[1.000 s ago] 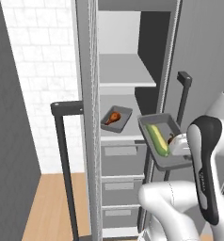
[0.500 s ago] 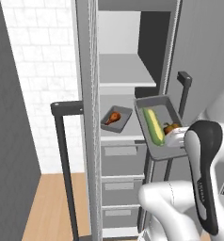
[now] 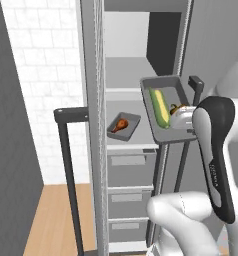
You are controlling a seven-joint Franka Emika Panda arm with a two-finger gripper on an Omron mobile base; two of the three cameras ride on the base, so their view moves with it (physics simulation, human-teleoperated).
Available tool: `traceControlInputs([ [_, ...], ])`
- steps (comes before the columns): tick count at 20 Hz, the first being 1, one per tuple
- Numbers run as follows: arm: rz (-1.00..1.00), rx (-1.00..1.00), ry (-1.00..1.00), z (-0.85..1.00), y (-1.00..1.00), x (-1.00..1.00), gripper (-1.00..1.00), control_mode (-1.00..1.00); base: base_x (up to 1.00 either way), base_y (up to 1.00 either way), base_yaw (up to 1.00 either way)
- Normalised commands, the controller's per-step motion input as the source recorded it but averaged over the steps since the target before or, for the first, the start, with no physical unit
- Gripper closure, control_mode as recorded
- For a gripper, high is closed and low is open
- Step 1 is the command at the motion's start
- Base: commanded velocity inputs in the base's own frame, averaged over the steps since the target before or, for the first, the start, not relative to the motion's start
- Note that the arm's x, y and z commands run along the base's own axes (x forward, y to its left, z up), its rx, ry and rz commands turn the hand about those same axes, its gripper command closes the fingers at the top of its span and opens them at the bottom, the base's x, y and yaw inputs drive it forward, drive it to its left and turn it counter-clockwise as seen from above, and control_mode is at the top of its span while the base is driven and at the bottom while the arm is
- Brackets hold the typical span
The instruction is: Take the meat container that has the chicken drumstick and place it on the second highest rack of the freezer. Then take the vegetable container that has the corn and bell pepper and place it on the highest rack of the freezer.
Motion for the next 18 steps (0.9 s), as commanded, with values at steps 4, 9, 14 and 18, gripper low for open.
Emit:
traceControlInputs([
  [4, 0.00, 0.00, 0.00, 0.14, 0.19, 0.52, 1.00, -1.00, 0.00, 0.00, 0.00],
  [9, 0.00, -0.02, 0.02, -0.26, 0.23, 0.25, 1.00, -1.00, 0.00, 0.00, 0.00],
  [14, 0.00, -0.06, -0.08, -0.15, 0.27, 0.34, 1.00, -1.00, 0.00, 0.00, 0.00],
  [18, -0.01, -0.06, 0.00, 0.18, 0.09, 0.74, 1.00, -1.00, 0.00, 0.00, 0.00],
])
